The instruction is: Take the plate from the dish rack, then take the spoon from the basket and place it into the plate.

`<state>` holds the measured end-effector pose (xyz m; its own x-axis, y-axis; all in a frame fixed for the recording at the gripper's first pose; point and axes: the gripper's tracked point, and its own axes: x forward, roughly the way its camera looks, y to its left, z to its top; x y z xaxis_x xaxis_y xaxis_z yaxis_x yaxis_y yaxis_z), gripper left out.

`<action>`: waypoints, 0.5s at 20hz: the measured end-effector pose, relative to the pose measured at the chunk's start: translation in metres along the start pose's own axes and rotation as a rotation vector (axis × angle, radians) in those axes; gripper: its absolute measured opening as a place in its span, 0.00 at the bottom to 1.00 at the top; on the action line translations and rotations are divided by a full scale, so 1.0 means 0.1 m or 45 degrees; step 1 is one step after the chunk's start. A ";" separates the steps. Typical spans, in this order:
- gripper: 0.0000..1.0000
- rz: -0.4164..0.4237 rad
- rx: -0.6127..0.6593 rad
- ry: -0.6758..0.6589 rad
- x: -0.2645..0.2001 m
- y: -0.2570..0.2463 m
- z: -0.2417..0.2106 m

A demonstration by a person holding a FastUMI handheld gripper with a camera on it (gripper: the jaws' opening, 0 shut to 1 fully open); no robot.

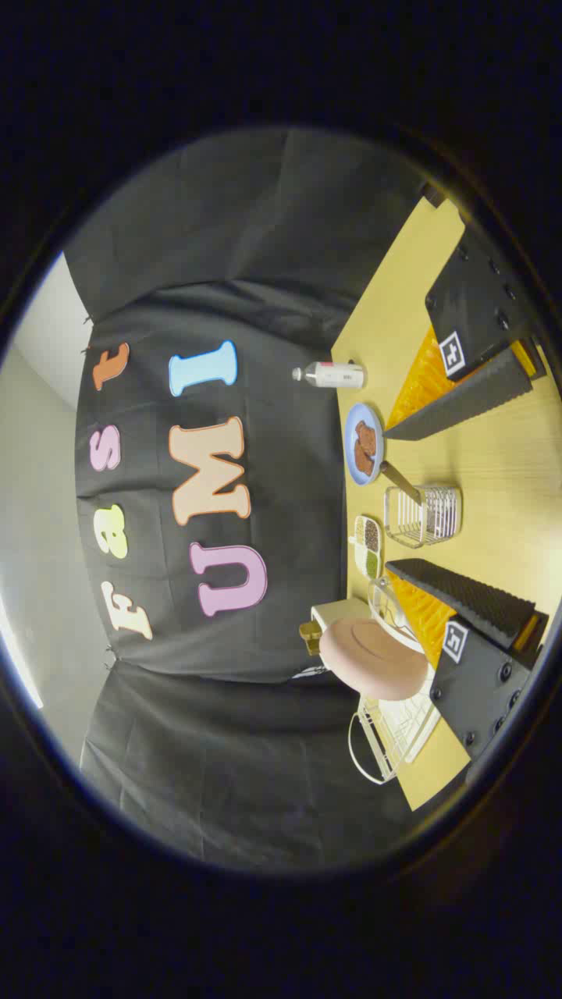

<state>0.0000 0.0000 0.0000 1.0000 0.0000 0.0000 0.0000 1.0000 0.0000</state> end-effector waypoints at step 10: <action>0.97 -0.032 0.013 -0.023 -0.04 -0.02 0.06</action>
<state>-0.0041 -0.0020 0.0055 0.9995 -0.0255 0.0177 0.0253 0.9996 0.0101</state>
